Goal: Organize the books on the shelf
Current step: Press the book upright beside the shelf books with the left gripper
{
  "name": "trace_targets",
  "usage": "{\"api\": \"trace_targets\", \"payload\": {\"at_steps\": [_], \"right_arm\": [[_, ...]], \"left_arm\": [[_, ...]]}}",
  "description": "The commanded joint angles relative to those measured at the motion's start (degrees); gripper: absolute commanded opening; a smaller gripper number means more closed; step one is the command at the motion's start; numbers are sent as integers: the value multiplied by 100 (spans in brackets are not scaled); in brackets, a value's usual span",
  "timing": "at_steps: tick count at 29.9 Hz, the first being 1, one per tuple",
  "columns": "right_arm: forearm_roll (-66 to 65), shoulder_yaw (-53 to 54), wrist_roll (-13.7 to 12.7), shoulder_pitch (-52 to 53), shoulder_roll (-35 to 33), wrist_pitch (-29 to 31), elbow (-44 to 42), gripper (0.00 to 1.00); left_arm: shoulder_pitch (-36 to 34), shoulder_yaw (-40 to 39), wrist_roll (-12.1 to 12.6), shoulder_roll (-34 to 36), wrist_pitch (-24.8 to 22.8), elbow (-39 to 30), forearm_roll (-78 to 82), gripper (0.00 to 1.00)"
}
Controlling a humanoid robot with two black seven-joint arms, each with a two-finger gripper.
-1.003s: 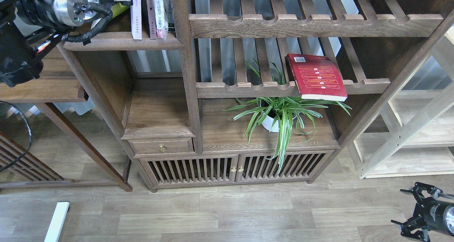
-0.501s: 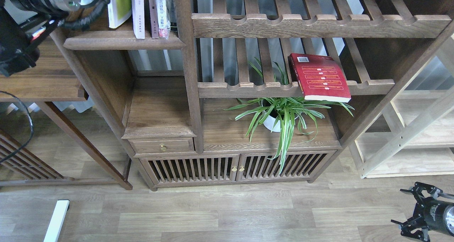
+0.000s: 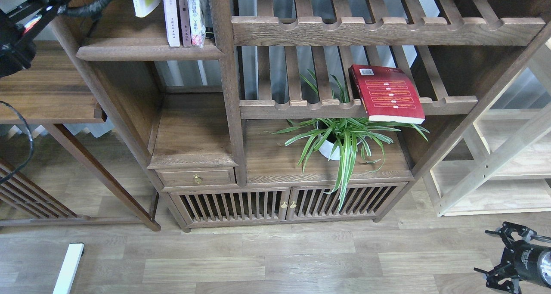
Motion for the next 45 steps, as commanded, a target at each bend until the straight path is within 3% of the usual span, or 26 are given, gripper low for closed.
{"api": "trace_targets", "payload": {"at_steps": [1,13,30,45], "right_arm": [[3,-10,0,0,25,0,1,100],[3,-1,0,0,69,0,1,100],[12,-10,0,0,78,0,1,100],[12,-1,0,0,78,0,1,100]], "left_arm": [[0,-2,1,-11,0,-79,-53,0],[88,112,1,331,0,-1212,-212,0],[158,174,1,1043,0,-1380,-247,0],[589,288,1,640,0,-1362,201,0]]}}
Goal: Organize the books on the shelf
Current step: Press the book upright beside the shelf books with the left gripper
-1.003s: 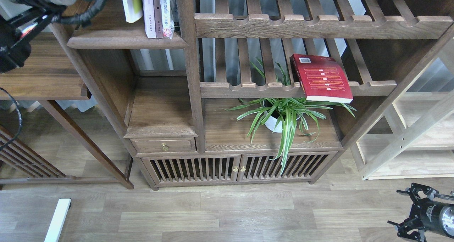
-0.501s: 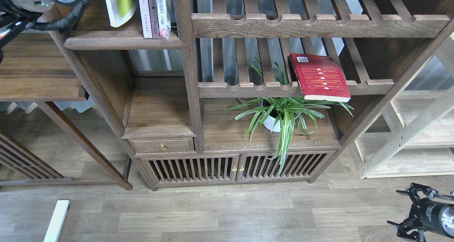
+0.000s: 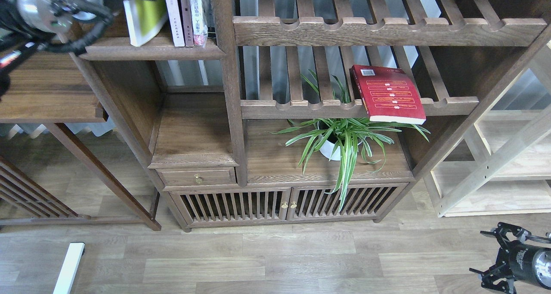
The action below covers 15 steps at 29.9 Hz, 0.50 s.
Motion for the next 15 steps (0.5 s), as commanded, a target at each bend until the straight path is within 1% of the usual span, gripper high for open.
{"api": "trace_targets", "payload": {"at_steps": [1,7,13,15], "right_arm": [[0,-3,0,0,-9,0,0,100],[-9,6,0,0,-9,0,0,100],[-9,-3,0,0,-17,0,0,100],[0,-3,0,0,-17,0,0,100]], "left_arm": [[73,16,4,-97,1,23,79,0],[65,34,4,-203,1,58,237,0],[65,52,4,-115,1,58,273,5],[73,52,4,-71,1,58,273,5]]}}
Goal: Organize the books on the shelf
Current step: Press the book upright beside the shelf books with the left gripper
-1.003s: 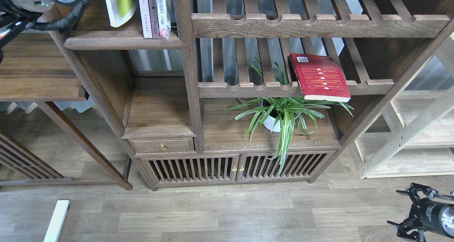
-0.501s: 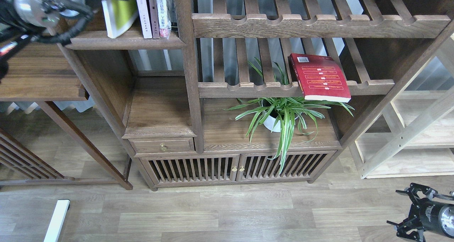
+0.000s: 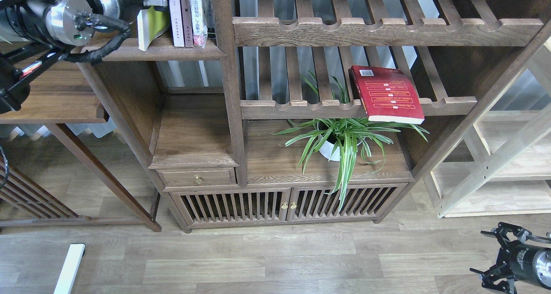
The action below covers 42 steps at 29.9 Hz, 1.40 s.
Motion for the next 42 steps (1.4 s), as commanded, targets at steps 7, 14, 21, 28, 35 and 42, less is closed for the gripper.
{"api": "trace_targets", "payload": {"at_steps": [7,14,21,28,35,42], "right_arm": [[0,4,0,-35,8,0,0,100],[0,4,0,-35,8,0,0,100],[0,4,0,-44,8,0,0,100],[0,4,0,-44,8,0,0,100],[0,13,0,-53,8,0,0,100],[0,22,0,-44,8,0,0,100]], "left_arm": [[27,-3,5,449,1,11,10,0],[36,-3,5,538,1,37,10,0],[27,-3,5,178,1,160,27,0],[53,23,5,-297,1,274,176,0],[62,102,5,-500,1,362,212,0],[44,85,5,-368,1,362,194,5]]}}
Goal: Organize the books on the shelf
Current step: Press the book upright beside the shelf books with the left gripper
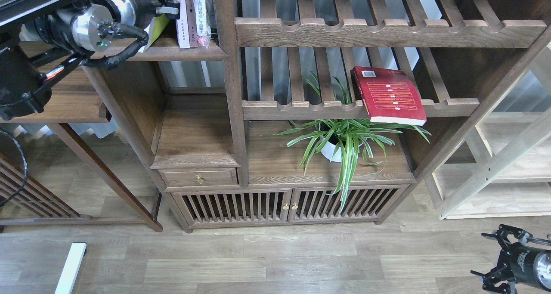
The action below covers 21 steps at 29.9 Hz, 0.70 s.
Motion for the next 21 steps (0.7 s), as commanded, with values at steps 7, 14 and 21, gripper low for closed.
{"api": "trace_targets", "payload": {"at_steps": [7,14,21], "right_arm": [[0,16,0,8,4,0,0,100],[0,16,0,8,4,0,0,100],[0,16,0,16,4,0,0,100]], "left_arm": [[-19,-188,5,289,2,-85,-43,35],[-19,-390,5,456,-258,-138,-70,54],[-10,-390,5,596,-513,-287,-78,58]]}}
